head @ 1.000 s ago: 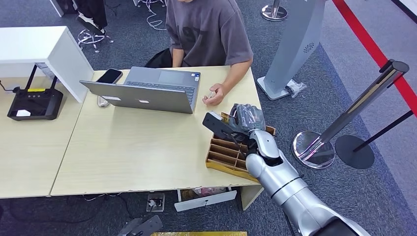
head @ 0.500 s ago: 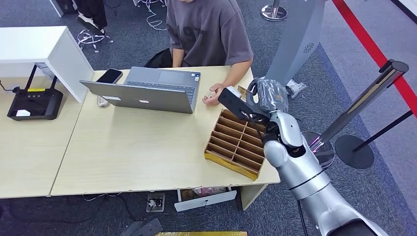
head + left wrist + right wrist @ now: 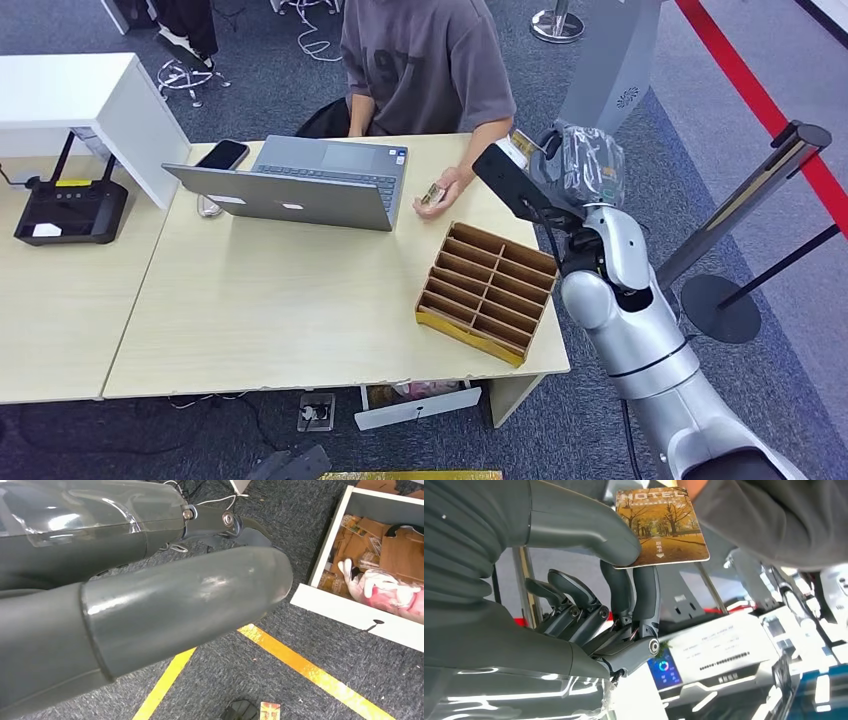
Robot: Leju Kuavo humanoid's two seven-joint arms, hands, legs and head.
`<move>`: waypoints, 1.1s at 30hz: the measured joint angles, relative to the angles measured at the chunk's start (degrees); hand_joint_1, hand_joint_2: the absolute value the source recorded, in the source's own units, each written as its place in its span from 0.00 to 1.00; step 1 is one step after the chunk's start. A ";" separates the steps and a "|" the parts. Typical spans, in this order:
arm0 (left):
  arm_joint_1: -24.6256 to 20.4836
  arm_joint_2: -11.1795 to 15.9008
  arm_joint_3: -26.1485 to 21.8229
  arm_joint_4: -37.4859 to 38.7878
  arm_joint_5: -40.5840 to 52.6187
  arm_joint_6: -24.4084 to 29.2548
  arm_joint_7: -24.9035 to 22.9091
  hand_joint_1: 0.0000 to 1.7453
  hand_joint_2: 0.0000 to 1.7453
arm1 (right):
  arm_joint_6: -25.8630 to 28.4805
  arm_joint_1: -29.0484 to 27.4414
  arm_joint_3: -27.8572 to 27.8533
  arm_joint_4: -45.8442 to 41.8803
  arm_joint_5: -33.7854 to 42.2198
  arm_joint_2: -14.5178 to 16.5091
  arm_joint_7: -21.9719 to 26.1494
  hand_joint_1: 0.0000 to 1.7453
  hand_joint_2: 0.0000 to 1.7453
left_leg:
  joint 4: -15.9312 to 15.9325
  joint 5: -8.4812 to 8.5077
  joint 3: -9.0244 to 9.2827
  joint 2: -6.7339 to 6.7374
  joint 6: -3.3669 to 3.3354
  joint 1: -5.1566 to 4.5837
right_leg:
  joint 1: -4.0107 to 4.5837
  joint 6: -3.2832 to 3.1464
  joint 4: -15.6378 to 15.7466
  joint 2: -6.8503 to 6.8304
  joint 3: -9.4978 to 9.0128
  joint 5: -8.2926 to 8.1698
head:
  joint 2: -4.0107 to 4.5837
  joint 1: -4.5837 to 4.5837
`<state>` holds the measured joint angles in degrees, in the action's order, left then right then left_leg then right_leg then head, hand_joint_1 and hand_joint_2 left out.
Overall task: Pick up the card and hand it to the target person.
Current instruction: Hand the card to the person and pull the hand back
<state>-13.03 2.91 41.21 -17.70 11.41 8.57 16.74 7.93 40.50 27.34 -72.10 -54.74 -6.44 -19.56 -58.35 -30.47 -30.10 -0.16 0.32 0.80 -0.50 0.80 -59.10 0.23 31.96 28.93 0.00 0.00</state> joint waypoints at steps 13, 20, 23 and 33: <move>-0.84 -0.37 0.36 0.03 1.28 -0.37 -0.85 0.00 0.00 | -0.59 1.69 1.36 15.06 -6.56 0.96 1.39 0.97 1.00 | 0.06 0.00 0.03 0.01 0.00 0.01 | 0.01 -0.01 0.05 0.02 -0.06 -0.02 | 0.00 0.00; -0.77 -0.21 0.06 -0.03 1.59 -0.61 -0.28 0.00 0.00 | 1.07 1.57 0.90 19.00 -5.05 3.15 3.07 0.97 1.00 | 0.04 -0.02 0.02 0.05 0.02 0.03 | 0.03 -0.02 0.03 0.06 -0.04 -0.02 | 0.00 0.00; -0.77 -0.22 0.06 -0.03 1.61 -0.61 -0.26 0.00 0.00 | 1.08 1.57 0.81 19.06 -4.89 3.20 3.11 0.97 1.00 | 0.02 -0.01 -0.03 0.02 0.02 0.03 | 0.03 -0.01 0.00 0.05 -0.01 -0.01 | 0.00 0.00; -0.76 -0.43 -0.13 0.04 1.97 -0.51 -0.70 0.00 0.00 | 2.22 1.58 -0.20 21.88 -1.06 4.21 4.69 0.59 1.00 | 0.00 -0.03 -0.04 -0.02 0.01 0.02 | 0.02 -0.01 0.00 0.01 -0.02 0.02 | 0.00 0.00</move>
<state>-13.79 2.48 41.07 -17.66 13.39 8.06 16.05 10.15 42.08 27.14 -50.22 -55.80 -2.23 -14.87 -58.35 -30.51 -30.13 -0.18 0.33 0.82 -0.48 0.79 -59.10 0.24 31.94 28.95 0.00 0.00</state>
